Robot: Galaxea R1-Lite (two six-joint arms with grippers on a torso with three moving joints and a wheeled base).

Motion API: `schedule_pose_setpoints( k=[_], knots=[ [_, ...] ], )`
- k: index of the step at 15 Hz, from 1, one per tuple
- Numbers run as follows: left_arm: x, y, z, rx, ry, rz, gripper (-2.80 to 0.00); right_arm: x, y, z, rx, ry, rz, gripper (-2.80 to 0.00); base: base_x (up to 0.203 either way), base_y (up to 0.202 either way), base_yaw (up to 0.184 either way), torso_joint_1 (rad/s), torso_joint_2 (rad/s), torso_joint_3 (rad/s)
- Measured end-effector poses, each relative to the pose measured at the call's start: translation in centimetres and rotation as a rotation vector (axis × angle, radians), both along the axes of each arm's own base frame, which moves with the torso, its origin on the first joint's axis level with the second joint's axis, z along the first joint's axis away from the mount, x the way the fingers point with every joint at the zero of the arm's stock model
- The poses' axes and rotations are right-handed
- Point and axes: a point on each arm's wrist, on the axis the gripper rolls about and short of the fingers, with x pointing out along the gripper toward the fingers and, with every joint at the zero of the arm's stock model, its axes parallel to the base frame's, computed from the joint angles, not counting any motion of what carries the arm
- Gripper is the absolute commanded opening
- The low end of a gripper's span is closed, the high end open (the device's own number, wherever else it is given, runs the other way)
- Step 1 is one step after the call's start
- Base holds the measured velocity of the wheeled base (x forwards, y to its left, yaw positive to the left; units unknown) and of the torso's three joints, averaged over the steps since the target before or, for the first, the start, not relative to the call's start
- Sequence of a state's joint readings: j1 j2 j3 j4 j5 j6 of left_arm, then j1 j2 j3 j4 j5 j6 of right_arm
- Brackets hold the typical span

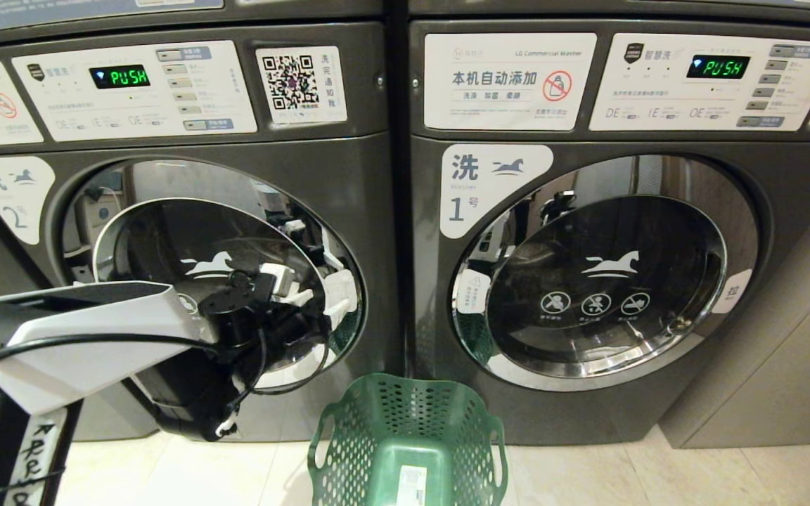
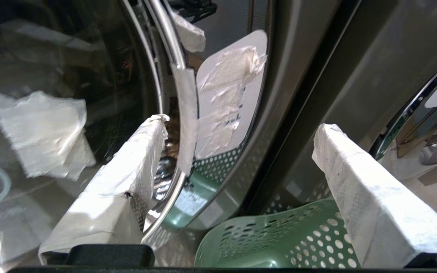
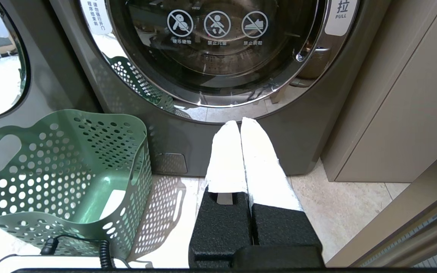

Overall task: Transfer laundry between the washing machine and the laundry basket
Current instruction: Open the lid of the washing machine

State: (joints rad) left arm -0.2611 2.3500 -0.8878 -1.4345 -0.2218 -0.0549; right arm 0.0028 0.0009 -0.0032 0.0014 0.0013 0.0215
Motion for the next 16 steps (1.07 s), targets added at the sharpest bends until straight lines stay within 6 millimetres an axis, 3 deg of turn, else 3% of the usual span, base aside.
schedule_pose_setpoints(
  k=[16],
  knots=[
    [3.2,-0.3,-1.8,-0.017,-0.047,-0.071,0.0,0.0,0.0,0.0,0.0,0.0,0.0,-2.8,0.0,0.0,0.0,0.0,0.0,0.0]
  ],
)
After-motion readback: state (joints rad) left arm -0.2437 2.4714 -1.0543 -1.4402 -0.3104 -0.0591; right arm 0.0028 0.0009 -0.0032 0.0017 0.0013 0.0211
